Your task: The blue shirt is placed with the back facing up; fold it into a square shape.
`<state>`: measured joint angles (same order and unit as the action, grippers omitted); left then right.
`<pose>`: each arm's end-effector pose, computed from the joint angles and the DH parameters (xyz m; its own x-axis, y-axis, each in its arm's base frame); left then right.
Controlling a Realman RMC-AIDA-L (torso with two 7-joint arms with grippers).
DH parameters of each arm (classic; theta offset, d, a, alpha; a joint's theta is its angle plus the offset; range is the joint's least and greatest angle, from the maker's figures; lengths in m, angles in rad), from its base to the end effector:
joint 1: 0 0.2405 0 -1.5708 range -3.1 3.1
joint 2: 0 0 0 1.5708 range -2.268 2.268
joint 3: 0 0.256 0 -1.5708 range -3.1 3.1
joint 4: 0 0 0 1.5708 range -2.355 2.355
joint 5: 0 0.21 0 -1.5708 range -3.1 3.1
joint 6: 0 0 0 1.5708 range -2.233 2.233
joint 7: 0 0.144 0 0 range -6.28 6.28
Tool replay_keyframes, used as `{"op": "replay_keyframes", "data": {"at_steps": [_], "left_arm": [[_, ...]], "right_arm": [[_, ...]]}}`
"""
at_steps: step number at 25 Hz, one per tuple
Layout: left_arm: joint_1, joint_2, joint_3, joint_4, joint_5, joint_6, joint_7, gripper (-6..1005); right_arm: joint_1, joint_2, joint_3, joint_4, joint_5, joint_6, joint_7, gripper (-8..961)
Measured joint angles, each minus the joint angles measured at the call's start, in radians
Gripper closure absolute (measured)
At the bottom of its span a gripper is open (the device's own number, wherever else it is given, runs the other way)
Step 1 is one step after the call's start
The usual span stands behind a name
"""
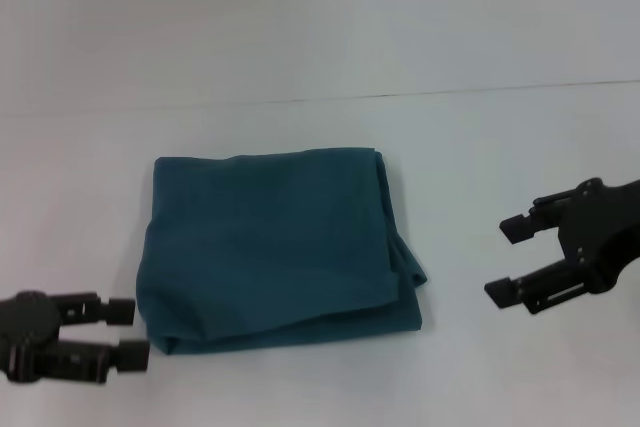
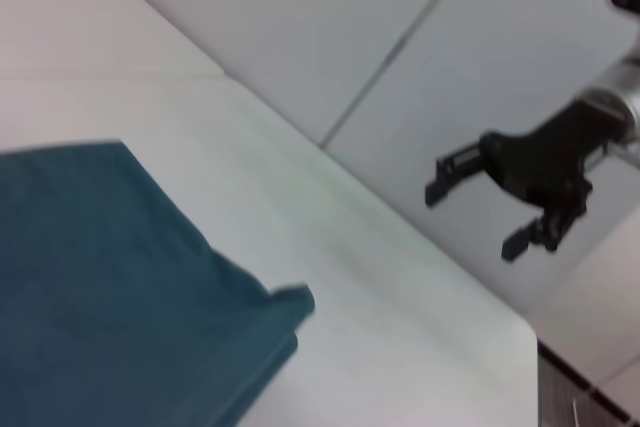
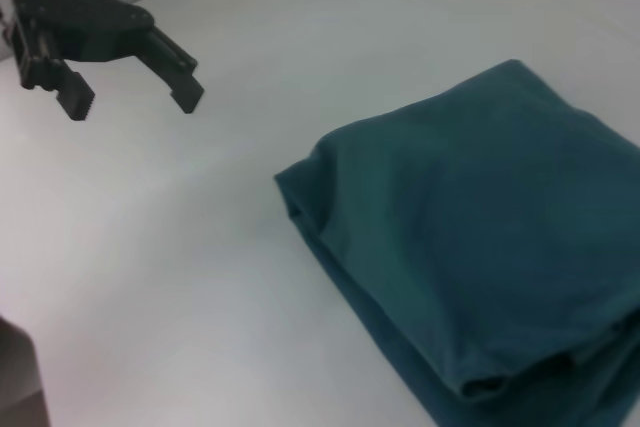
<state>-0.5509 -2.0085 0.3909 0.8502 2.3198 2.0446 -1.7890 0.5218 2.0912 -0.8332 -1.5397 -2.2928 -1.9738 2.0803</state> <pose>-0.2701 0.2905 0.0740 0.6588 0.6510 0.3772 0.6458 -0.7464 0.1603 0.1850 0.3122 0.0914 0.8951 -0.4412 -0.0645 -0.4449 -0.8746 -0.1928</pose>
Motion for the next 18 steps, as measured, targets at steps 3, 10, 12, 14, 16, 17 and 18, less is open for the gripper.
{"op": "replay_keyframes", "data": {"at_steps": [3, 10, 12, 14, 16, 17, 18], "left_arm": [[0.020, -0.010, 0.012, -0.001, 0.005, 0.002, 0.055, 83], [0.054, -0.021, 0.005, 0.001, -0.015, 0.010, 0.107, 38], [0.059, -0.021, 0.004, 0.002, -0.026, 0.012, 0.115, 38], [0.061, -0.022, 0.006, 0.002, -0.034, 0.014, 0.122, 38], [0.062, -0.023, 0.009, 0.000, -0.037, 0.014, 0.128, 38], [0.063, -0.023, 0.011, -0.002, -0.037, 0.015, 0.129, 38], [0.063, -0.024, 0.014, -0.003, -0.037, 0.016, 0.129, 38]], "right_arm": [[-0.038, 0.003, -0.003, 0.005, 0.045, 0.011, -0.040, 133], [-0.083, 0.002, 0.004, 0.042, 0.086, 0.019, -0.087, 19], [-0.085, 0.003, 0.001, 0.070, 0.084, 0.027, -0.096, 18], [-0.085, 0.002, -0.001, 0.097, 0.082, 0.036, -0.106, 18], [-0.085, 0.002, 0.002, 0.122, 0.083, 0.041, -0.123, 19], [-0.085, 0.003, 0.004, 0.129, 0.085, 0.044, -0.130, 19], [-0.085, 0.003, 0.006, 0.137, 0.088, 0.050, -0.137, 19]]}}
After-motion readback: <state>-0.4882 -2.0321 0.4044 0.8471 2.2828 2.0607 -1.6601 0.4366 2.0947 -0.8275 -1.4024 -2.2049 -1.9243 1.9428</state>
